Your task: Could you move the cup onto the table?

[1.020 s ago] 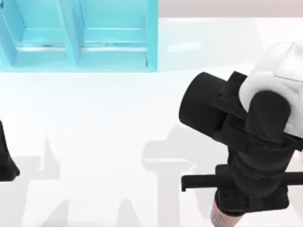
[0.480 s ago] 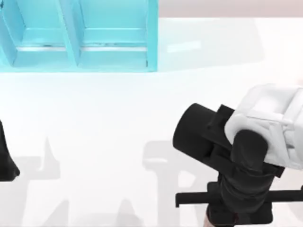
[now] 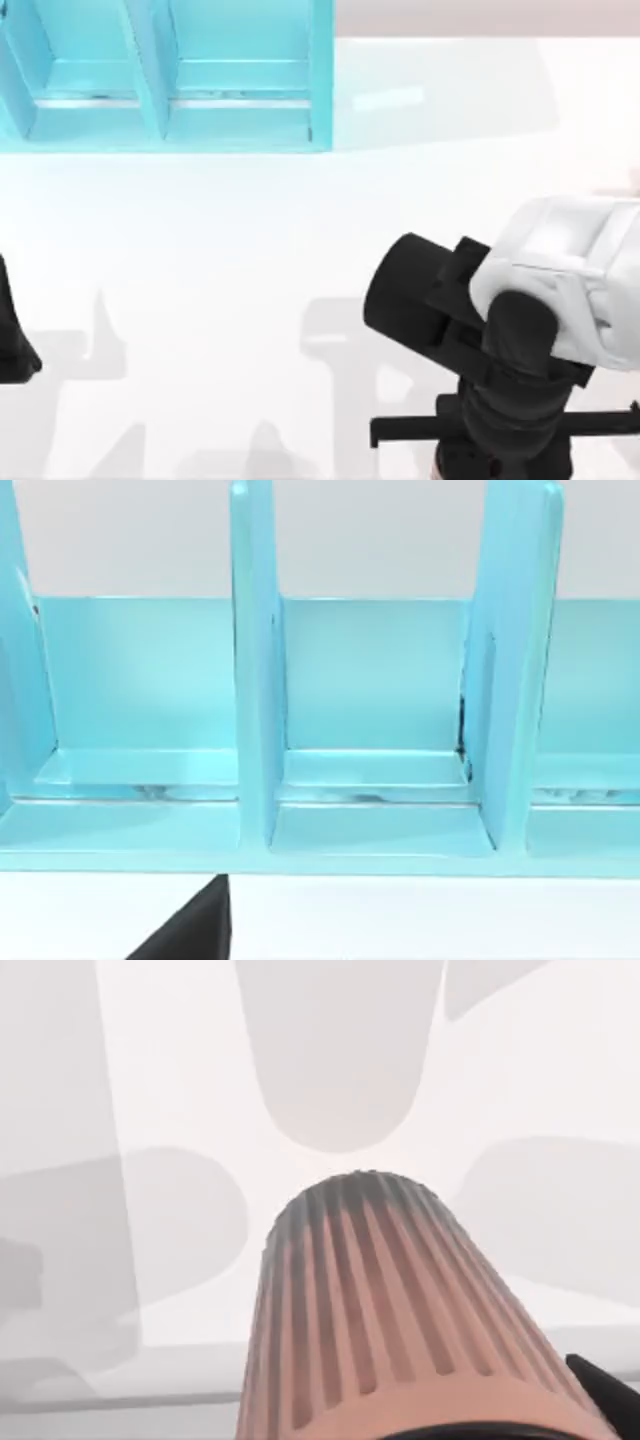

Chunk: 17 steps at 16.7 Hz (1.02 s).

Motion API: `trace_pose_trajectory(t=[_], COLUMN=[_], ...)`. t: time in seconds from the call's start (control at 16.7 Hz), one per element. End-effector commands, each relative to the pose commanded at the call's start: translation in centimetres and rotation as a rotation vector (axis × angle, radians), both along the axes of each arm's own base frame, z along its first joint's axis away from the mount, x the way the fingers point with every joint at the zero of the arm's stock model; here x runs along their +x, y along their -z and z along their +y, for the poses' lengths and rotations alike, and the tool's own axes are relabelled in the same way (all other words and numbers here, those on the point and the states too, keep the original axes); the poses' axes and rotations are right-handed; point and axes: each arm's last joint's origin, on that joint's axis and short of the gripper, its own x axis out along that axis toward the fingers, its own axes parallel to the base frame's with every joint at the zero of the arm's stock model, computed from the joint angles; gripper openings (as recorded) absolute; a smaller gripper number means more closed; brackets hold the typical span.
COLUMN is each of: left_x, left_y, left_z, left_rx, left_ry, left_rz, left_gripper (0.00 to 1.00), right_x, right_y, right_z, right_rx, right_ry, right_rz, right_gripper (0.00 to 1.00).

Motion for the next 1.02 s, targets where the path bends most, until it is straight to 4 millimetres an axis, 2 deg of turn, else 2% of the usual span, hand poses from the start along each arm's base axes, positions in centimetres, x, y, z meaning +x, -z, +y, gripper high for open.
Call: trace_pose_trajectory(t=[0.66,1.02], left_x=[0.00,0.00], left_y=[0.00,0.00], left_z=[0.00,0.00], left_rx=[0.000,0.000], left_ry=[0.000,0.000], left_rz=[0.000,0.000], left_gripper=[1.00,1.00], right_x=[0.00,0.00], right_y=[0.00,0.00], right_z=[0.00,0.00], right_rx=[0.000,0.000], right_ry=[0.000,0.000], right_rz=[0.000,0.000], right_gripper=[0.98,1.00])
